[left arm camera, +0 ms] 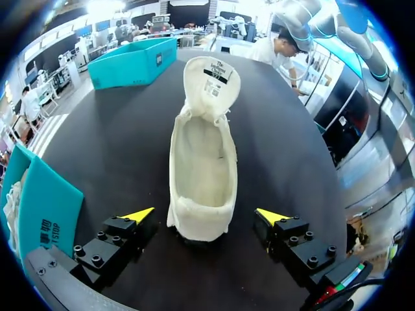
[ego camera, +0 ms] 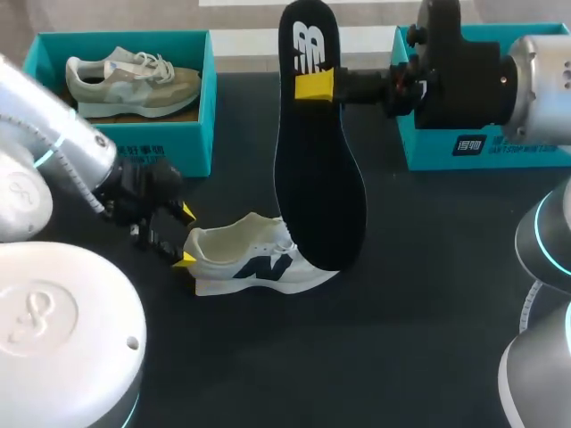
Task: Take the shoe out of the shoebox, open the shoe tongue, remove and reinsert the insole, then place the shoe into the shoebox
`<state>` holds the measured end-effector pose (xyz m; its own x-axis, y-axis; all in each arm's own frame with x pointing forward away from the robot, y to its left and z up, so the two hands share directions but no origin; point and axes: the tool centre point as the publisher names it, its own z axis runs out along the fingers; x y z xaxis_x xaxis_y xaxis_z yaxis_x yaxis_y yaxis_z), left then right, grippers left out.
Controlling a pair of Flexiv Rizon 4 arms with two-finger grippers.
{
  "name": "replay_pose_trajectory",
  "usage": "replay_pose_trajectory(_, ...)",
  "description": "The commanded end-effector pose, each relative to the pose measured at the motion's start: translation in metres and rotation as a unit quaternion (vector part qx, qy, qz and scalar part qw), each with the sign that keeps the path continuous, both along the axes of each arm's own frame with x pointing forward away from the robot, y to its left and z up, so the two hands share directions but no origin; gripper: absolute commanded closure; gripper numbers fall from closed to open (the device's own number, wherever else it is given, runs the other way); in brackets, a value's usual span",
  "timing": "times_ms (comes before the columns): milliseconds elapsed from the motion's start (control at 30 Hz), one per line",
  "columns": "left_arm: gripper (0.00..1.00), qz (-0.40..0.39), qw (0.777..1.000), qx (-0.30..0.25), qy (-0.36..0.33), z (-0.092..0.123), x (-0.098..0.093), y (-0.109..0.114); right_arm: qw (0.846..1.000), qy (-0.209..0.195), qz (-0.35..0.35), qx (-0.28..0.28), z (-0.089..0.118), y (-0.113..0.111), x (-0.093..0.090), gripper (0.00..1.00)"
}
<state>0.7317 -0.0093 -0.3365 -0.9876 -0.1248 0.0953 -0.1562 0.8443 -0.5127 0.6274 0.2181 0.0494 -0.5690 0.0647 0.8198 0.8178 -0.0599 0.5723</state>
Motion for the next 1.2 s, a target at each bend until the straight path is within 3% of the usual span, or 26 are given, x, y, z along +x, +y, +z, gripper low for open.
replay_pose_trajectory(33, 0.0, -0.004, 0.999, 0.046, 0.006, 0.002, 0.001, -0.002, 1.0, 0.001, -0.001, -0.001, 0.001, 0.006, 0.002, 1.0)
replay_pose_trajectory(300, 0.0, -0.004, 0.999, 0.046, 0.006, 0.002, 0.001, -0.002, 1.0, 0.001, -0.001, -0.001, 0.001, 0.006, 0.002, 1.0)
replay_pose_trajectory(700, 0.0, -0.017, 0.988, 0.123, 0.088, 0.011, -0.002, 0.001, 1.0, 0.001, -0.001, -0.001, 0.001, 0.006, 0.002, 1.0)
replay_pose_trajectory(1200, 0.0, -0.043, 0.979, 0.19, 0.062, 0.025, -0.002, -0.005, 1.0, 0.001, -0.001, -0.001, 0.001, 0.006, 0.002, 1.0)
